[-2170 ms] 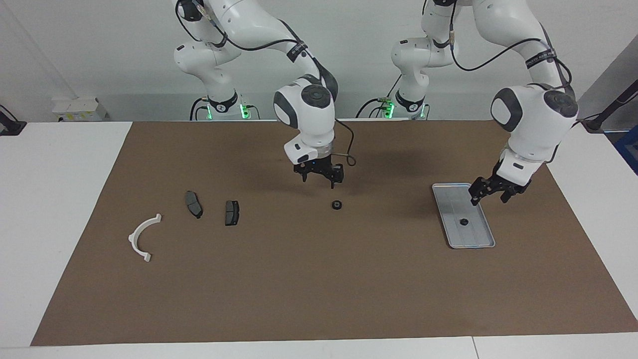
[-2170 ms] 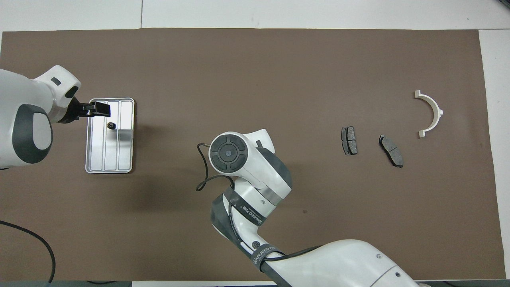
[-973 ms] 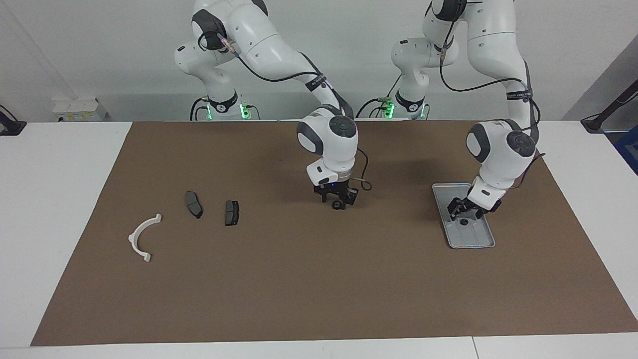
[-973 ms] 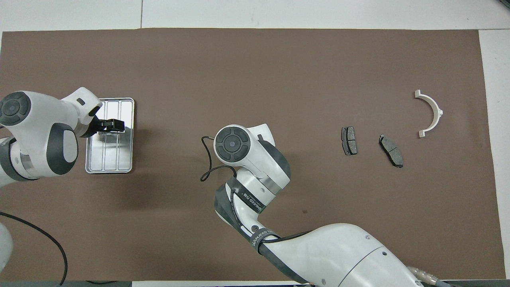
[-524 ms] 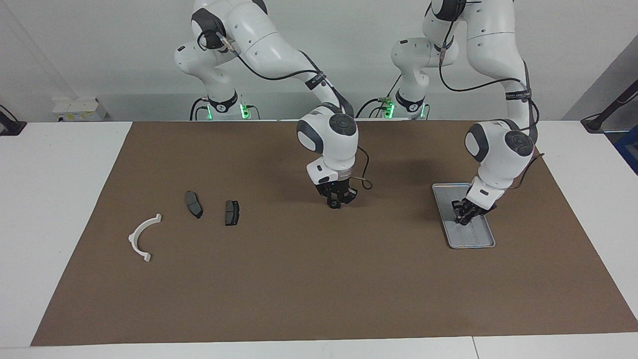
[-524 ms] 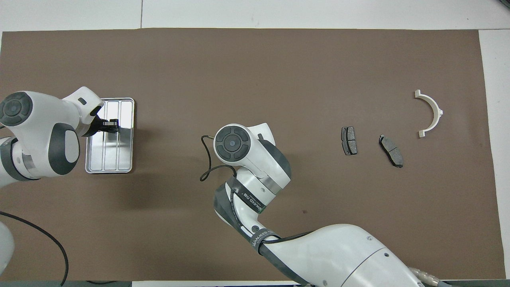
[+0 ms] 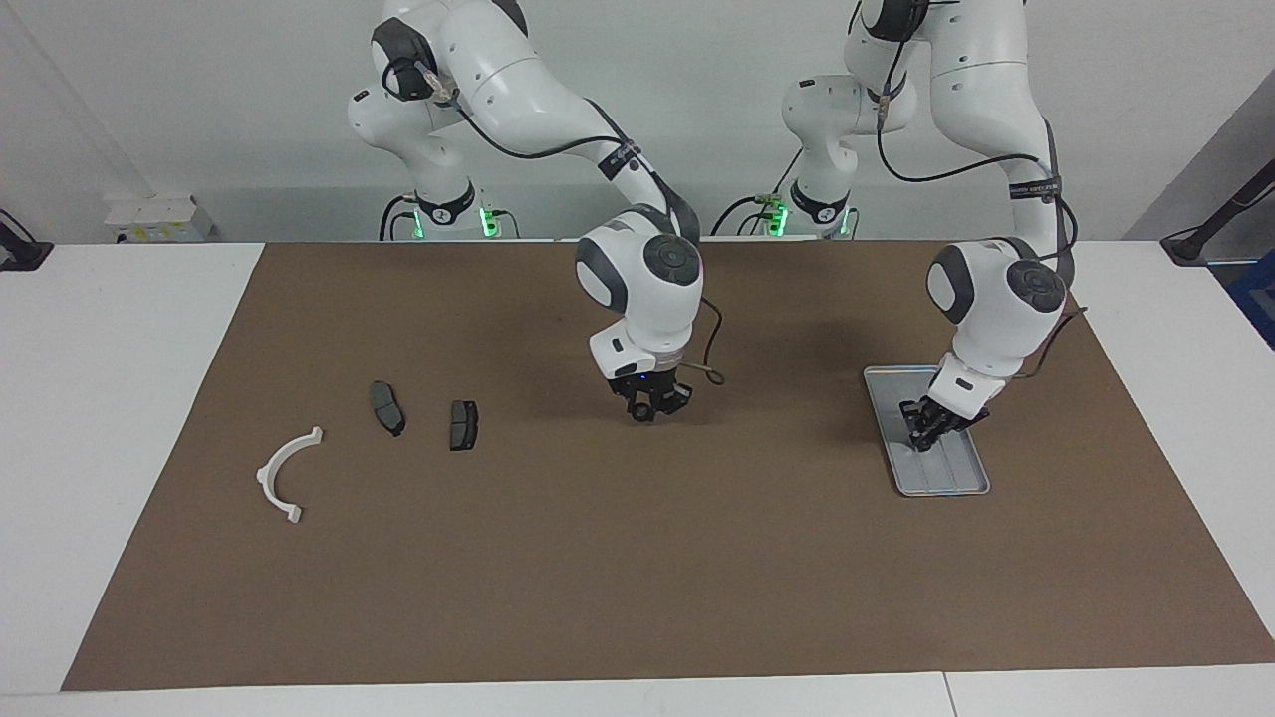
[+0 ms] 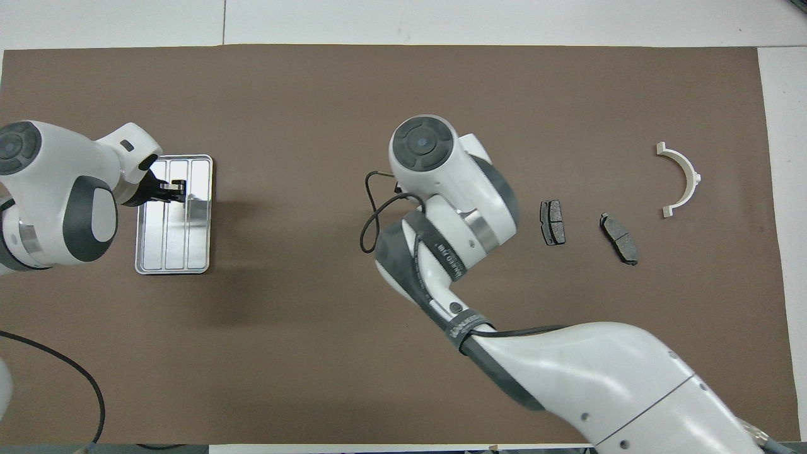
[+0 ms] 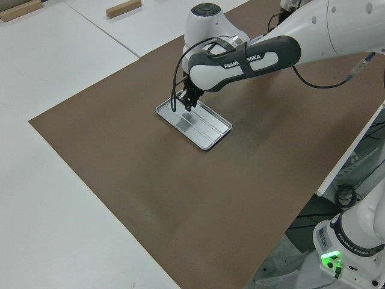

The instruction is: Place bearing gear from tray to pile

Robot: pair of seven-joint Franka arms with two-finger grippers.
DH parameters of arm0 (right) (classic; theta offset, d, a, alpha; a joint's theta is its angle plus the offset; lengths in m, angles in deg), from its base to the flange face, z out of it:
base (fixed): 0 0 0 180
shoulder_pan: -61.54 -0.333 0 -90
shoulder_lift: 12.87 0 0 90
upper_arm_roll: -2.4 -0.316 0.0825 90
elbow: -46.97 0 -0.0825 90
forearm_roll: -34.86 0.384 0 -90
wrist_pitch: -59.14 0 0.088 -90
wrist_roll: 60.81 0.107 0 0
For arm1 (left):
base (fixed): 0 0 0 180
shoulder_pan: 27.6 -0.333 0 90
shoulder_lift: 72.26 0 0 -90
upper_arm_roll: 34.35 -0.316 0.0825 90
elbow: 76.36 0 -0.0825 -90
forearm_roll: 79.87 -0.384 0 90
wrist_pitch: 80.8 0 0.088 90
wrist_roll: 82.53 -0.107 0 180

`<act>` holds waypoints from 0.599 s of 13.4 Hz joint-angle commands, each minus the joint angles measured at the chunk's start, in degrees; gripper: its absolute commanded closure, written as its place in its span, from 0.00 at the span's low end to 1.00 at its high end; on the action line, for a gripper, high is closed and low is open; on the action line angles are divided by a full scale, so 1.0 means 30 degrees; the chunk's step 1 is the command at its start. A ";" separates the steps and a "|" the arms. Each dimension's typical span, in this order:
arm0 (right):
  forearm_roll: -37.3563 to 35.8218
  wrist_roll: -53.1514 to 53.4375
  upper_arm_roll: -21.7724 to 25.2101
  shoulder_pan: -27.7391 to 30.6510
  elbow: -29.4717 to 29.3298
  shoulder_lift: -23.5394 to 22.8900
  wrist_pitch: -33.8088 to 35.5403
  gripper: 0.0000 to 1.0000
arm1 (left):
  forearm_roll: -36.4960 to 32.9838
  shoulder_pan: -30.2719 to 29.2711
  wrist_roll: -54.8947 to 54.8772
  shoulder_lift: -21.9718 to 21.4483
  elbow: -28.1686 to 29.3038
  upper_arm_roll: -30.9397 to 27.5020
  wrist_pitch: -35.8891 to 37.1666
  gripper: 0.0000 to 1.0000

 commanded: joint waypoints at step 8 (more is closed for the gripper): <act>-0.0053 -1.9010 -0.0343 0.9904 0.1859 0.1857 -0.1112 1.00 | -0.1794 1.0721 1.7890 0.0378 -0.3873 0.0673 0.3505 1.00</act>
